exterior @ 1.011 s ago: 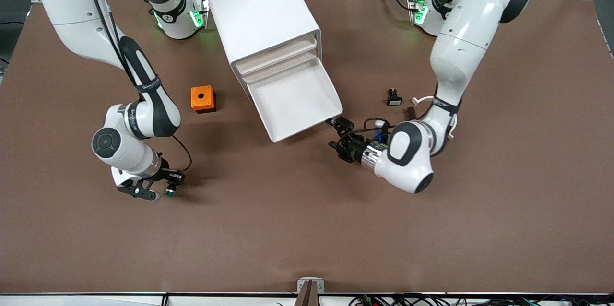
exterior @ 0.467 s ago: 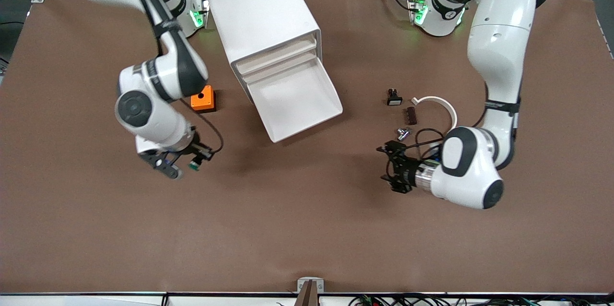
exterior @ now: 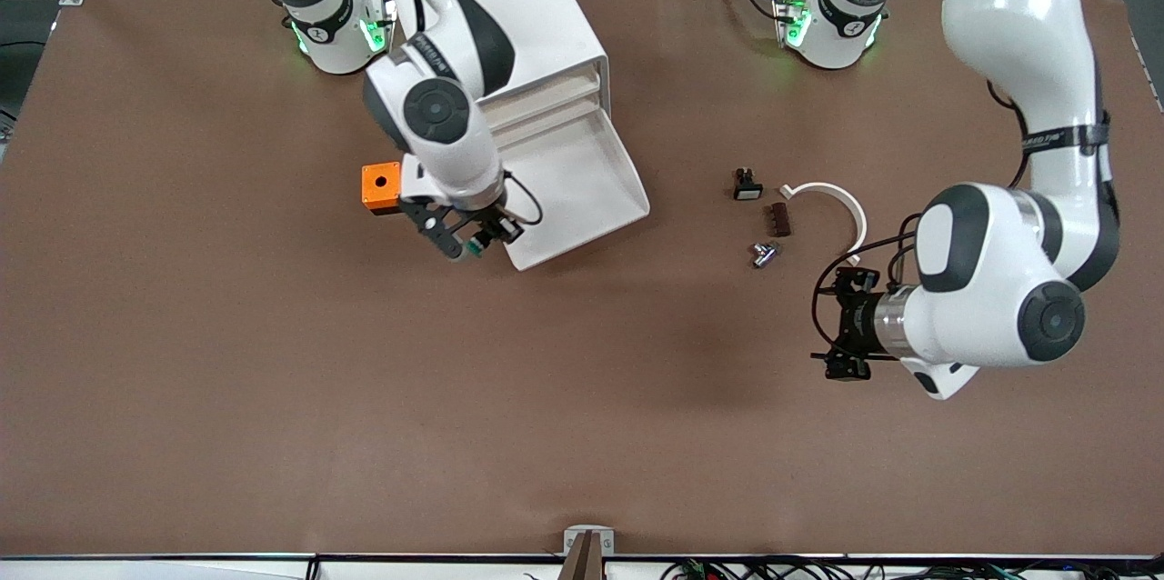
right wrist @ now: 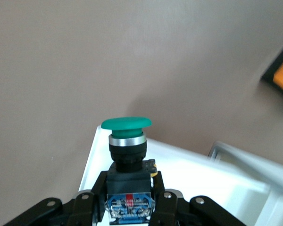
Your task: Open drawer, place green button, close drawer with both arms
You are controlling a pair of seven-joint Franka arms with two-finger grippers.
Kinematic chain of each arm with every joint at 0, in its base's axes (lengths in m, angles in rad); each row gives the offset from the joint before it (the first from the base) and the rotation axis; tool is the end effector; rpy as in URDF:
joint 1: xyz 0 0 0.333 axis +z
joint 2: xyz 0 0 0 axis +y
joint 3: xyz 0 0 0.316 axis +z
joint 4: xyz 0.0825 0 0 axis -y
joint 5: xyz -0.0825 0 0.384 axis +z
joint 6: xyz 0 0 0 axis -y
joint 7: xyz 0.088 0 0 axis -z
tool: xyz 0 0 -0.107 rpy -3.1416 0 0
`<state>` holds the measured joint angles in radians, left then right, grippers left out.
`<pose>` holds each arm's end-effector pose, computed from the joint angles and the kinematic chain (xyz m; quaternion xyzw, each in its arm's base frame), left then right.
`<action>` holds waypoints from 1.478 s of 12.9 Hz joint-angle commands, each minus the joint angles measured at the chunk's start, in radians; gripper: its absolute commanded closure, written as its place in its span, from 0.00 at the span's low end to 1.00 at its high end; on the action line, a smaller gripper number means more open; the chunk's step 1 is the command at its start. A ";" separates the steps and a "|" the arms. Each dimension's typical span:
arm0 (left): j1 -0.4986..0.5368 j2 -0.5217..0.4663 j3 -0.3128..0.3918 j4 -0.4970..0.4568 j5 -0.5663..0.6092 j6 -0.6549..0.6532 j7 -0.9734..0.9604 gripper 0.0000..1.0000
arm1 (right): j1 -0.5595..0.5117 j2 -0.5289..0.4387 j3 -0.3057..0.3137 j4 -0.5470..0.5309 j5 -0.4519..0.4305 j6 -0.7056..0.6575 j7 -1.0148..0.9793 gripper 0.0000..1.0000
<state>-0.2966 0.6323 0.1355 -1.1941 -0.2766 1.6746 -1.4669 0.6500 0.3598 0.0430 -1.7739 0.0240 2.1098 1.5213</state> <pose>0.6985 -0.1654 0.4072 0.7798 0.6144 -0.1194 0.0122 0.4951 0.4098 0.3557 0.9122 -0.4092 -0.0212 0.0026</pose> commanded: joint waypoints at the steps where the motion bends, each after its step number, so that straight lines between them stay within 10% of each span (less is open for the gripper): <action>1: -0.015 -0.097 0.004 -0.045 0.060 -0.079 0.222 0.00 | 0.068 0.013 -0.015 0.011 0.004 0.013 0.144 1.00; 12: -0.056 -0.145 -0.013 -0.090 0.142 -0.072 0.866 0.00 | 0.163 0.149 -0.017 0.111 -0.004 0.102 0.410 1.00; 13: -0.073 -0.145 -0.022 -0.114 0.143 -0.040 0.870 0.00 | 0.169 0.151 -0.017 0.110 -0.006 0.098 0.412 0.85; 14: -0.093 -0.145 -0.027 -0.143 0.152 0.008 0.873 0.00 | 0.174 0.152 -0.017 0.108 -0.010 0.098 0.410 0.16; 15: -0.120 -0.145 -0.027 -0.178 0.154 0.049 0.872 0.00 | 0.178 0.159 -0.017 0.110 -0.012 0.098 0.410 0.00; 19: -0.197 -0.148 -0.030 -0.315 0.152 0.203 0.827 0.00 | 0.169 0.162 -0.020 0.117 -0.045 0.098 0.380 0.00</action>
<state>-0.4622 0.5085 0.1059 -1.4305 -0.1450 1.8055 -0.6149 0.8149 0.5110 0.0378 -1.6856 0.0091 2.2210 1.9093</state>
